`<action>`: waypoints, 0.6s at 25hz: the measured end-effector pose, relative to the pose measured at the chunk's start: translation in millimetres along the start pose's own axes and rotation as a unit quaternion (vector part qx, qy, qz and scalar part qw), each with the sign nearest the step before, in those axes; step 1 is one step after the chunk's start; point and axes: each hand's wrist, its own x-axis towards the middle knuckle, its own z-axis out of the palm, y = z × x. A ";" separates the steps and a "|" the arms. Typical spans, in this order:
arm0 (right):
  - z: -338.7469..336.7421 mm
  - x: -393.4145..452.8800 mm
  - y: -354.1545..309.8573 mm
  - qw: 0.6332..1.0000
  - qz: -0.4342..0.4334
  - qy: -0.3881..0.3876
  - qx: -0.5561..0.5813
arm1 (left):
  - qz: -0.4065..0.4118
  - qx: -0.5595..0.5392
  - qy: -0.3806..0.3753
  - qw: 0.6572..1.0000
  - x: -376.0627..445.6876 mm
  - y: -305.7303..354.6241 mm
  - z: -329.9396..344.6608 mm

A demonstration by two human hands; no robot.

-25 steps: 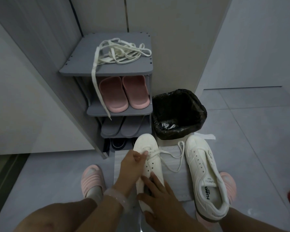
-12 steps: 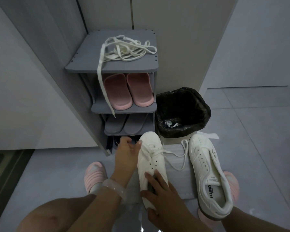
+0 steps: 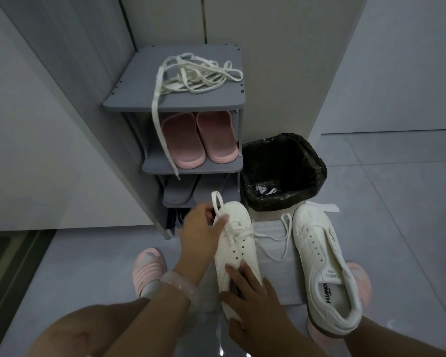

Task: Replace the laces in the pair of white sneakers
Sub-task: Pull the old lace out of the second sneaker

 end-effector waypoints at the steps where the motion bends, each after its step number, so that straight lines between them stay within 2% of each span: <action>1: 0.6 0.0 0.6 1.000 -0.001 0.005 0.000 | -0.030 0.032 -0.069 0.997 -6.4 -7.0 6.5; 2: 0.7 0.3 1.3 1.000 0.000 0.008 -0.001 | -0.051 0.059 -0.117 0.990 -15.2 -13.6 14.9; 3: 0.2 1.3 1.4 1.000 0.004 0.008 -0.001 | -0.045 0.089 -0.135 0.986 -22.7 -18.1 23.1; 5: -0.8 2.2 1.8 1.000 0.006 0.009 -0.001 | 0.012 0.136 -0.100 0.986 -29.2 -12.0 30.0; 7: 1.1 1.2 1.6 1.000 -0.003 0.013 -0.003 | 0.045 0.068 0.019 0.996 -22.4 1.8 21.2; 9: 1.7 0.6 1.6 1.000 -0.006 0.020 -0.004 | 0.039 -0.053 0.155 0.986 -5.5 12.0 3.2; 10: 1.9 0.7 1.3 1.000 -0.007 0.022 -0.006 | 0.036 -0.079 0.168 0.982 1.3 10.2 -1.6; 11: 2.0 0.7 0.4 1.000 -0.007 0.018 -0.008 | 0.023 -0.071 0.140 0.987 3.0 6.1 -3.1; 13: 2.2 0.9 0.9 1.000 -0.006 0.013 -0.008 | -0.030 -0.008 0.009 0.999 -8.3 -3.7 6.5; 15: 3.0 2.2 2.1 1.000 0.002 0.012 -0.005 | -0.048 0.054 -0.085 0.994 -26.7 -14.7 24.5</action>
